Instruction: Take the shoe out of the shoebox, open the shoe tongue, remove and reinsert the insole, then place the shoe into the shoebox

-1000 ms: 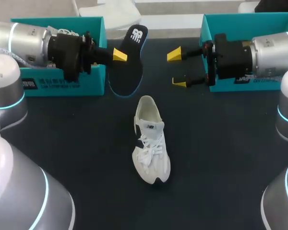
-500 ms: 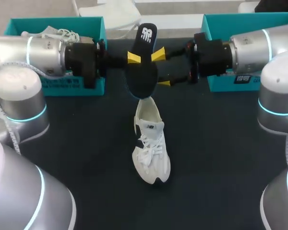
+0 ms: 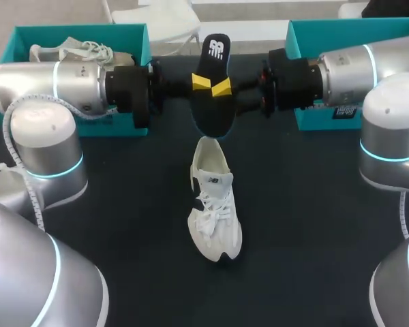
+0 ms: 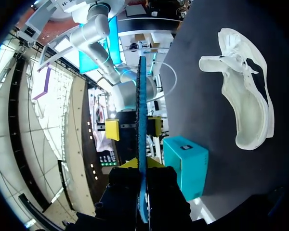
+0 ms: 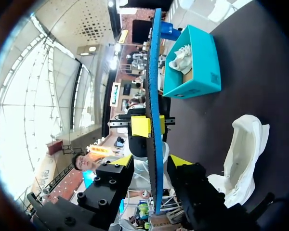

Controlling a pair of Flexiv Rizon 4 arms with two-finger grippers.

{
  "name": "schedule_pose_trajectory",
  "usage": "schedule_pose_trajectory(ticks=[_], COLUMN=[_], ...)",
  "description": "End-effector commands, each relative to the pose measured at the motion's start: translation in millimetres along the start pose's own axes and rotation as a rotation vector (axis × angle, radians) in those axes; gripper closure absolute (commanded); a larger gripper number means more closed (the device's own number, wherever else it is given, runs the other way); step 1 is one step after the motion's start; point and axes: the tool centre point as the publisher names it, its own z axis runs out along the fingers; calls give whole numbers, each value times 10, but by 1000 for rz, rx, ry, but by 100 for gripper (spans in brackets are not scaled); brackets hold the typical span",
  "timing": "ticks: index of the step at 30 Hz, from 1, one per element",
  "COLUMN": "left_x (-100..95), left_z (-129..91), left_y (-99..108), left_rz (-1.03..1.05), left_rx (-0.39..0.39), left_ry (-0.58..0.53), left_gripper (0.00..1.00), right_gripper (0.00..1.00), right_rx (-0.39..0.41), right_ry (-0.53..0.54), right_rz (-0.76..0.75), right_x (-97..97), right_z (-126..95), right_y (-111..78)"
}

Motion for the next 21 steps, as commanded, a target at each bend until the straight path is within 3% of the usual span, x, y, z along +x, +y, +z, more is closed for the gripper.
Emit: schedule_pose_trajectory(ticks=[1, 7, 9, 10, 13, 21], left_x=[22, 13, 9, 8, 7, 21], left_z=[55, 59, 69, 71, 81, 64], left_y=[-6, -13, -15, -16, -14, -26], left_rz=[0, -14, -15, -20, -23, -44], left_rx=[-2, -6, -7, -10, -11, -6], left_ry=[-5, -22, -24, -27, -29, -20], left_gripper=[100, 100, 100, 100, 100, 100], right_gripper=[60, 65, 73, 84, 100, 100], right_rx=[3, 6, 6, 6, 8, 16], right_ry=[0, 3, 3, 3, 2, 1], right_rz=[0, -2, -3, -4, -7, -14], right_x=[-10, -18, -17, -14, -5, 3], right_z=[27, 23, 19, 17, 15, 11], right_y=[23, 32, 38, 41, 47, 58])
